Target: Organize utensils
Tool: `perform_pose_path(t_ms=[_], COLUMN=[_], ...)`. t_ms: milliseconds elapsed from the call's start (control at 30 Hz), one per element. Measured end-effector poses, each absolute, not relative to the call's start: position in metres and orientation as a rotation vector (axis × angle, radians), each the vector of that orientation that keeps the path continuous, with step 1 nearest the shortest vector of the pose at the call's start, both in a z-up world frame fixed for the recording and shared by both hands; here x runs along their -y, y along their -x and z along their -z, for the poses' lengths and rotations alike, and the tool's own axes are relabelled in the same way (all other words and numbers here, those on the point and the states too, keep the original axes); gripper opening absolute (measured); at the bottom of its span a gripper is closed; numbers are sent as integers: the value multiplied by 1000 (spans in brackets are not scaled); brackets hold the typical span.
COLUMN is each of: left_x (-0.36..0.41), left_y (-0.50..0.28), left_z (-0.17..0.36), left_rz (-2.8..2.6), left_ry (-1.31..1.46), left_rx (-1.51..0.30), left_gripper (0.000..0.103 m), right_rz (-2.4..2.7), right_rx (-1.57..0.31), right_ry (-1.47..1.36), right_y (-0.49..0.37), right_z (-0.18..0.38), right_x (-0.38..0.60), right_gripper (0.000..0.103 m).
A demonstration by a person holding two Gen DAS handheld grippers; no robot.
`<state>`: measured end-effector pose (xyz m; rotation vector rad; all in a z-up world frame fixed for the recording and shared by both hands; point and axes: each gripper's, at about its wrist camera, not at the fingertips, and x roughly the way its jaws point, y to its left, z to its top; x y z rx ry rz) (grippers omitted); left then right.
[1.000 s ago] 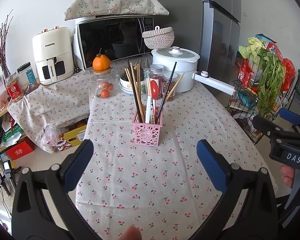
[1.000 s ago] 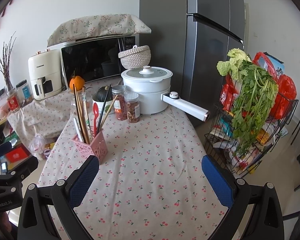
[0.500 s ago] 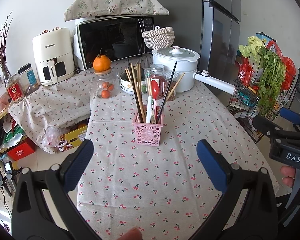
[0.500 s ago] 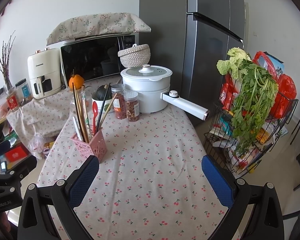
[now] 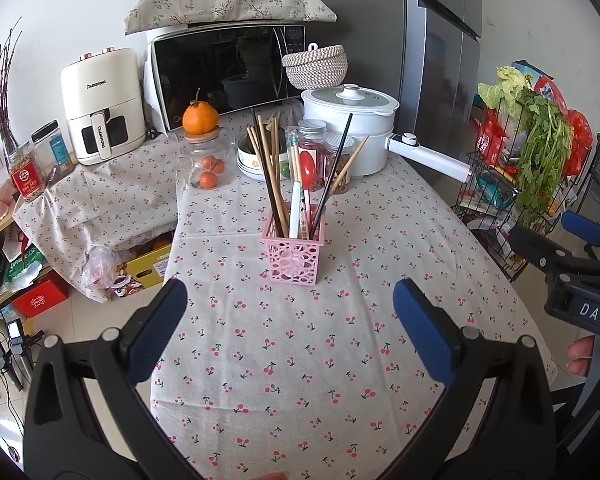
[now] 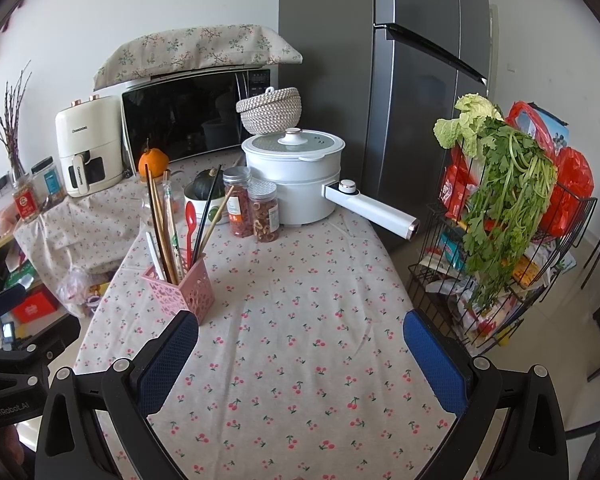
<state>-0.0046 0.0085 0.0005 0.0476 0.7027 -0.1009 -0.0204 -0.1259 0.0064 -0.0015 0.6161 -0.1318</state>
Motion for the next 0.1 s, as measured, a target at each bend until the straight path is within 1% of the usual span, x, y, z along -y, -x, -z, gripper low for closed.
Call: perform_pose_path(t_ms=[100], left_x=[-10], left_y=[1], left_z=[2], left_rz=[118], left_ry=[-36], left_rx=[-717], left_gripper=[102], right_rz=[131], right_rx=[-622], right_ry=[-5], right_y=[22], right_z=[-4], right_x=[127], right_gripper=[103])
